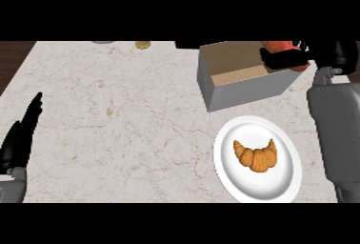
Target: Pick the sweet potato from the plate and place it in the cardboard box
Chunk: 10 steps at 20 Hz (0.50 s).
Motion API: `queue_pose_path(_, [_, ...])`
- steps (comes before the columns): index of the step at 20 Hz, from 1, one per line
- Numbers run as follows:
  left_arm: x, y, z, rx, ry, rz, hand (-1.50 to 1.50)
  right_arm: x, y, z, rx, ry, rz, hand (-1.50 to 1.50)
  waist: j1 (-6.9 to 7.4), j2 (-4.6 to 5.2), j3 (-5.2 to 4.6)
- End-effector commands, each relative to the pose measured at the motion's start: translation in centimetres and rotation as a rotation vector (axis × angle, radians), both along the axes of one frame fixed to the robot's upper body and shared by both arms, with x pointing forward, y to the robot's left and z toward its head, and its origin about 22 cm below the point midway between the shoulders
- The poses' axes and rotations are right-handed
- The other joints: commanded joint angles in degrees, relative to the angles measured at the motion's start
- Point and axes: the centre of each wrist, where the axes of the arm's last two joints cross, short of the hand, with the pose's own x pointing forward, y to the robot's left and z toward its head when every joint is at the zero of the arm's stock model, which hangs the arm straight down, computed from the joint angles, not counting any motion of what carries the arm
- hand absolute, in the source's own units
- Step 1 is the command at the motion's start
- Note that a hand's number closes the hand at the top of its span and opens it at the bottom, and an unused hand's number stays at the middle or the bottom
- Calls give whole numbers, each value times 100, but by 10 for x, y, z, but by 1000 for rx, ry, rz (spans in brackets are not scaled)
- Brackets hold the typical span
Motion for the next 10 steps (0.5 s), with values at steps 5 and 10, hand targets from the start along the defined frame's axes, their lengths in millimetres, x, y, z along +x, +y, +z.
queue_pose_path(5, [5, 11, 8, -14, -6, -16, 0, 56, 47, -17, 72, 71, 8, 150, 103, 37, 1])
queue_pose_path(10, [9, -12, 1, -12, -9, -16, 0, 76, 18, -34, 63, 92, -30, 150, 134, 59, 4])
